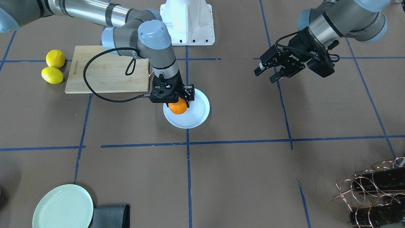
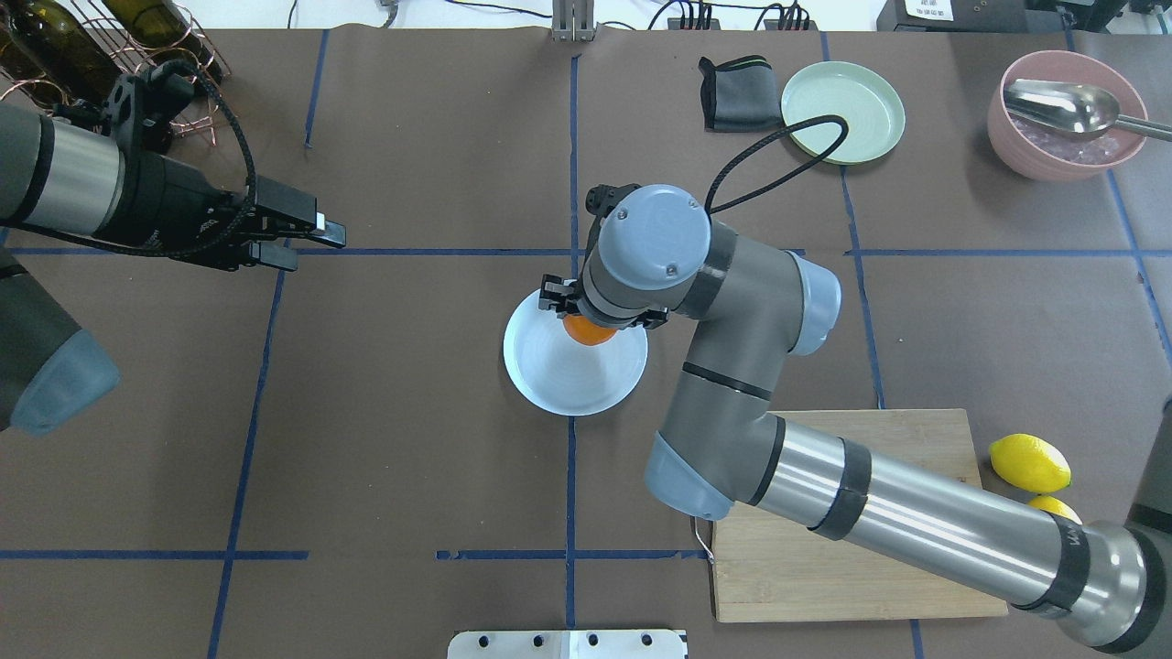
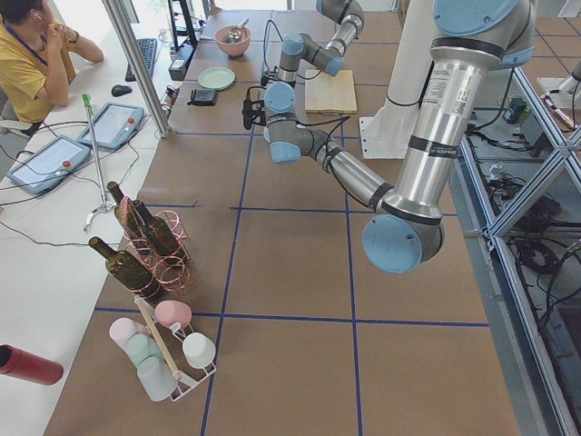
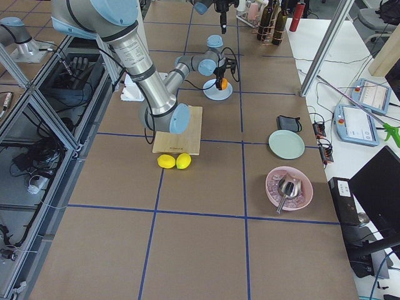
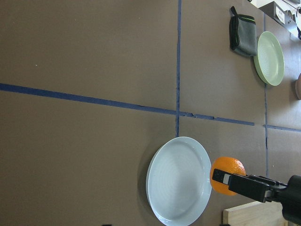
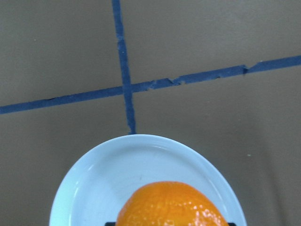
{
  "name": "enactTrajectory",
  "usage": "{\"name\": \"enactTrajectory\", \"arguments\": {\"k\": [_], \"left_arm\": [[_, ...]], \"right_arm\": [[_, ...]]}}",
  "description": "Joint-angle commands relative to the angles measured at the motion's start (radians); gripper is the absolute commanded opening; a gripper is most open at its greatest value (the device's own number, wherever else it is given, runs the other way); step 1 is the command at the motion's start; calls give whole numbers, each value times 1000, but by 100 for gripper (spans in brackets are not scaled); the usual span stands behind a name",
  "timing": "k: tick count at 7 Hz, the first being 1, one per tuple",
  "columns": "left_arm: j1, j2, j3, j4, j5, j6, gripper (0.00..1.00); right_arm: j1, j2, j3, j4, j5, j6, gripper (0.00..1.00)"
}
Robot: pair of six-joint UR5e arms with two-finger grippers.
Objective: Pick orange to plate
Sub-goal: 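Carry the orange with the right gripper and lower it onto the plate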
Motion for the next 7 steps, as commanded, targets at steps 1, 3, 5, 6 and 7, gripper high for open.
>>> {"name": "enactTrajectory", "arguments": {"k": [1,3,5,6,7], "left_arm": [[-2,5,2,-3,-3,7,84],[1,3,2,-5,-3,6,84],[1,3,2,-5,-3,6,84],[1,3,2,-5,-3,6,85],[1,2,2,-5,-3,6,85]], "right_arm": [[-19,29,-50,1,-22,7,0],[-35,26,-68,0,-24,7,12],[-41,28,-87,1,-41,7,26],[-47,29,-93,1,-49,7,53],[-50,29,-100,1,-49,7,61]]}}
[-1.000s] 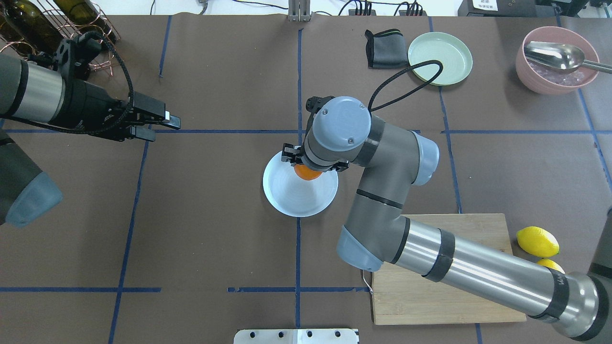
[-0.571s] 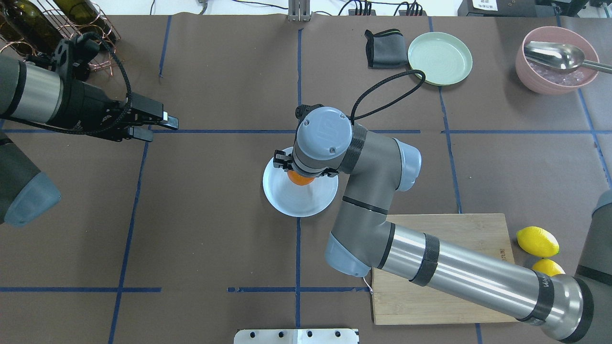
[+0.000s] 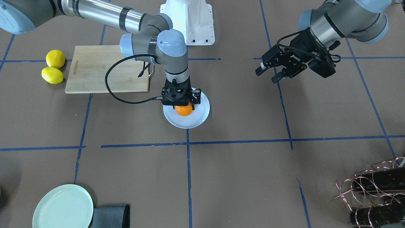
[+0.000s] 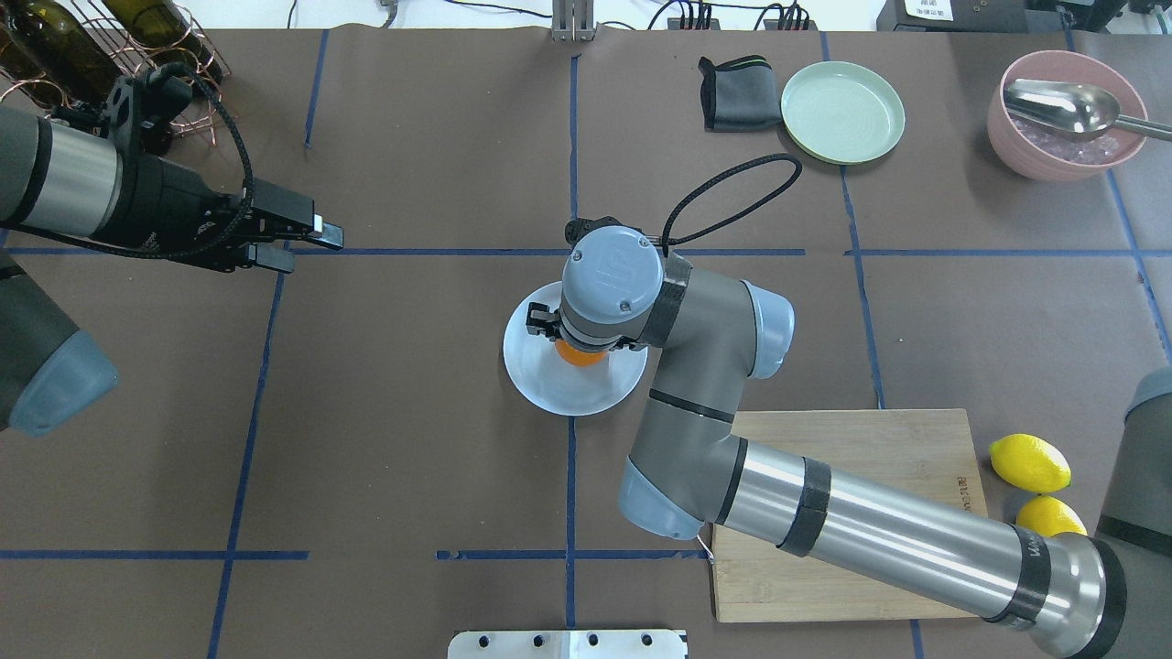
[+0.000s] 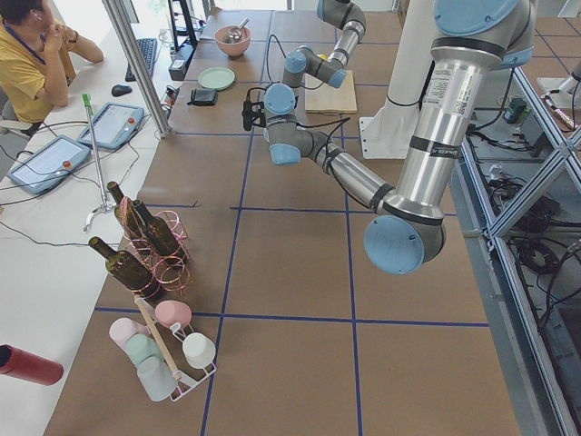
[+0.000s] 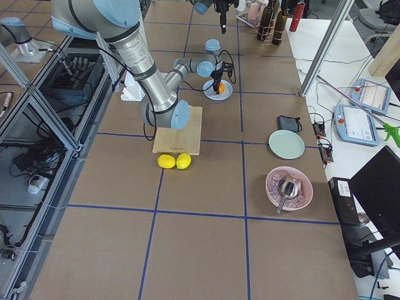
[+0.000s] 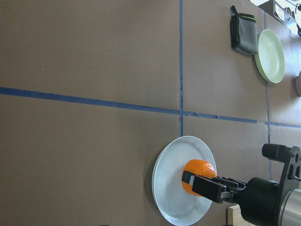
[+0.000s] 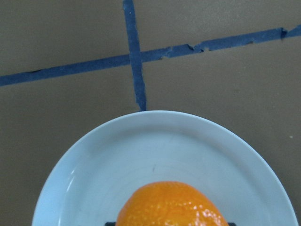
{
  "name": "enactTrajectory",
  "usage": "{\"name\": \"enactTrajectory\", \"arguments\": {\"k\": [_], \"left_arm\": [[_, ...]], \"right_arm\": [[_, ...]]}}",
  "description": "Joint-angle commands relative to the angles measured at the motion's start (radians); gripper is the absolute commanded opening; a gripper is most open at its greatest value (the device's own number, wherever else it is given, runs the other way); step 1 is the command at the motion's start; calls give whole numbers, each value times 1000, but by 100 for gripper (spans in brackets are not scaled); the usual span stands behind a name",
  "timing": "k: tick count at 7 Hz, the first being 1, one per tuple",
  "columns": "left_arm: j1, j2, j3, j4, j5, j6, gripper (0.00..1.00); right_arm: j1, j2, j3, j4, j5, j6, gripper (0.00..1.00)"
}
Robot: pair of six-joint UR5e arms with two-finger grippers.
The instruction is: Pick orange to plate
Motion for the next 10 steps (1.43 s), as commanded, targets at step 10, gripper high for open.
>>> {"name": "enactTrajectory", "arguments": {"k": [10], "left_arm": [[-38,63,1,1,2,113,86]], "right_arm": [[359,-331,590,-211,360,-186,100]]}}
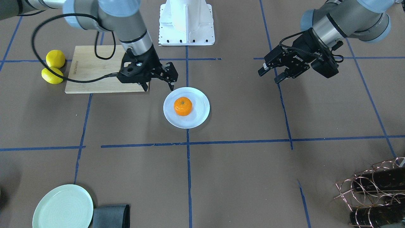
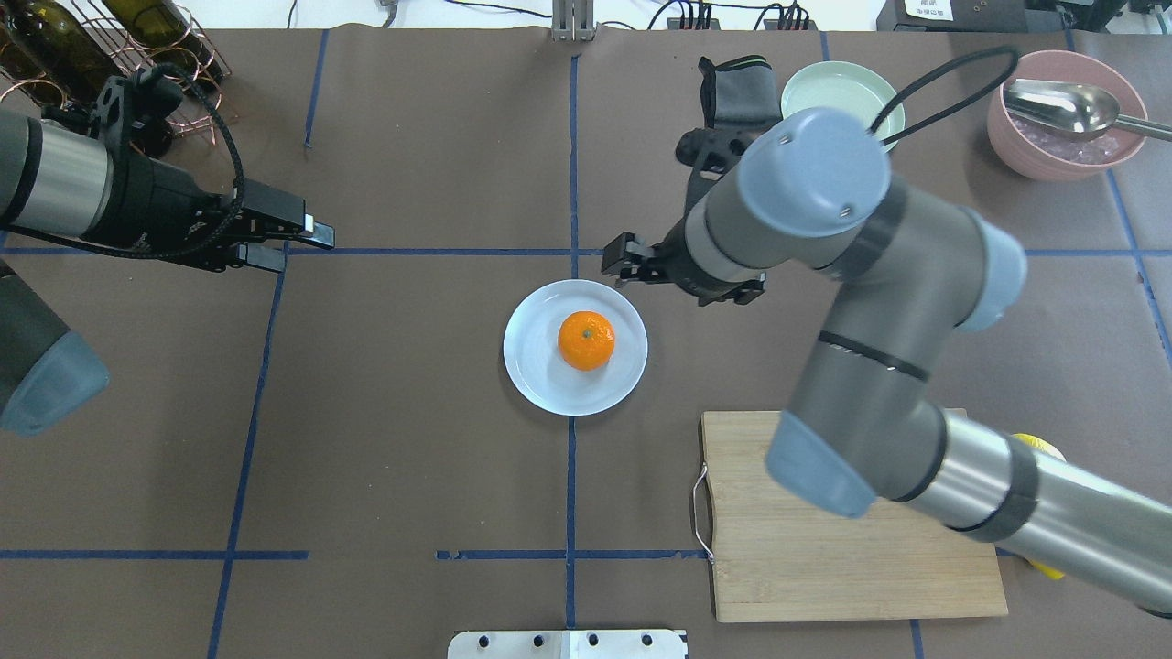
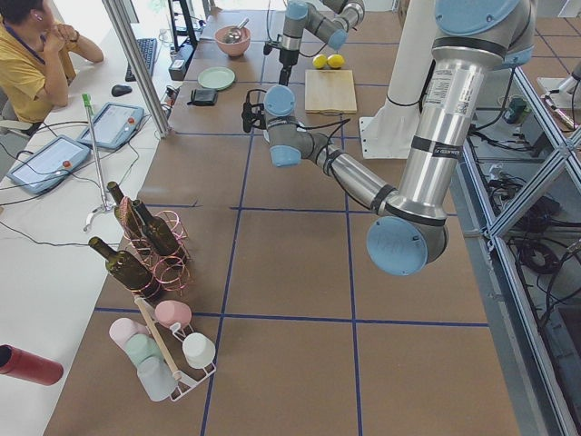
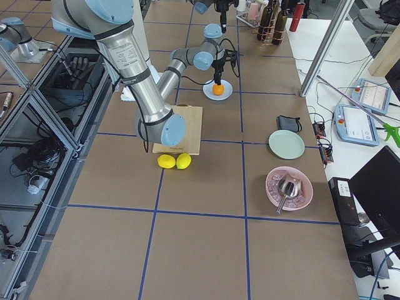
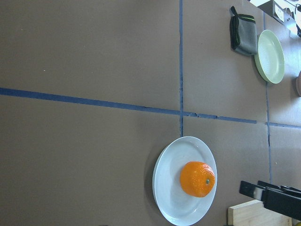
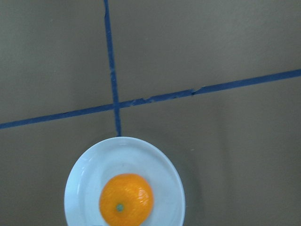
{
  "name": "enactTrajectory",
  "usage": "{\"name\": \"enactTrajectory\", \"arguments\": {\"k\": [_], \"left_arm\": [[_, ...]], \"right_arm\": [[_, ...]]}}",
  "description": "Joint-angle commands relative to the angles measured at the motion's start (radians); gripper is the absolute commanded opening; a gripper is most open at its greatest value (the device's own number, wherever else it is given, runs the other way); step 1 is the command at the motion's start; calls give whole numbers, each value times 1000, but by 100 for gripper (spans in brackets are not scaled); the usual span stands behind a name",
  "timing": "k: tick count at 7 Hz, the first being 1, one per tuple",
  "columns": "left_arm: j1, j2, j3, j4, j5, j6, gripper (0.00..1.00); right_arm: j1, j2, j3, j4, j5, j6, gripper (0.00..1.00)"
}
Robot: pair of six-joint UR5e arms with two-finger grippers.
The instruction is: Pick orange to plate
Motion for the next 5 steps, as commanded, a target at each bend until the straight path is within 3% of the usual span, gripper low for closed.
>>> {"name": "enactTrajectory", "arguments": {"k": [1,3,5], "left_arm": [[-52,93,4,3,1,204,86],[-176,208,54,10,1,564,86],[-350,248,142,80,-1,961,86]], "right_arm": [[265,-194,120,-44,248,-235,100],[469,-396,105,-47,332,-675,100],[693,-431,13,-158,354,-1101,100]]}}
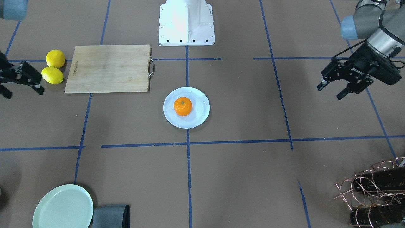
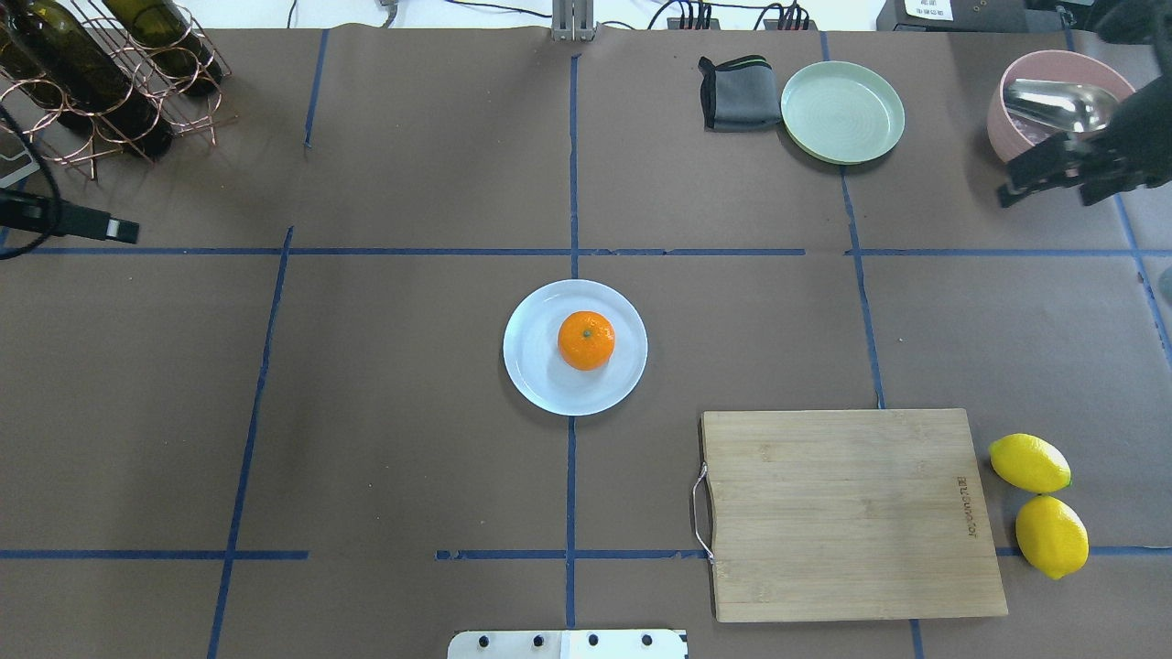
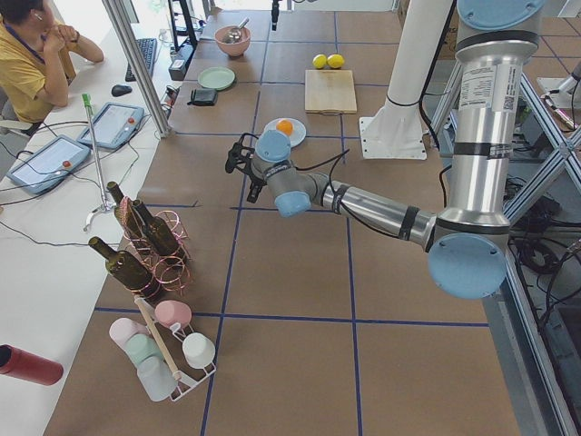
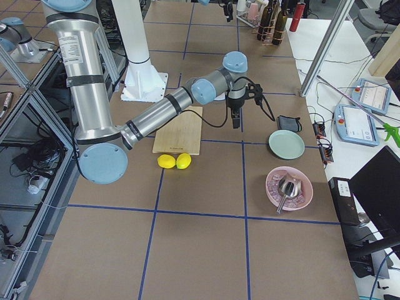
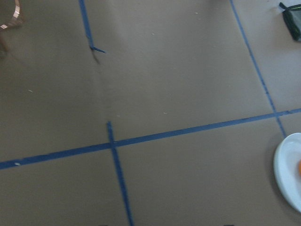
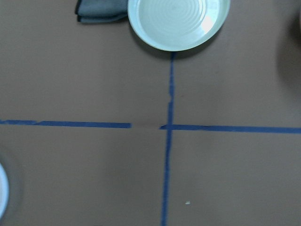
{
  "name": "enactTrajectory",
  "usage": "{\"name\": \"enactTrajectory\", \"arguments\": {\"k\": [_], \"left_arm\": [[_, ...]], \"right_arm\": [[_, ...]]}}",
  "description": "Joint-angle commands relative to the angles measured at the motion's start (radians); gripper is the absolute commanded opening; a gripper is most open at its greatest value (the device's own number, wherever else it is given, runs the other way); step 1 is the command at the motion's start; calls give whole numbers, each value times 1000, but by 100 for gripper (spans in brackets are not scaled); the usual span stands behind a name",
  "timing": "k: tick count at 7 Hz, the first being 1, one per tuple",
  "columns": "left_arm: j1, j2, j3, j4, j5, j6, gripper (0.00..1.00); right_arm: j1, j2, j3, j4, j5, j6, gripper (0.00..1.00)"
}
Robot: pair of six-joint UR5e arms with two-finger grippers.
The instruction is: Pick orange to plate
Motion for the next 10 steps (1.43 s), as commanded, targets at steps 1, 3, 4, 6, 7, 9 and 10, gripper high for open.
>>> {"name": "enactTrajectory", "arguments": {"k": [1,3,4,6,7,9,10], "left_arm": [[-215,21,35,223,-1,448,86],[-379,-40,33,584,-1,765,86],[-418,-59,26,734,-2,839,88],[-426,-50,-67,947,-1,843,91],[-426,-46,-81,982,-2,840,100],[-414,-42,-40,975,-60,840,100],[-414,-7,-40,963,-113,844,100]], "right_arm": [[220,-18,-99,-145,21,-458,100],[316,-21,-177,-180,23,-631,100],[330,-21,-228,-202,102,-671,100],[333,-29,-240,-202,113,-673,100],[333,-34,-234,-202,98,-673,100],[326,-23,-234,-202,47,-661,100],[326,-24,-234,-202,49,-661,100]]}}
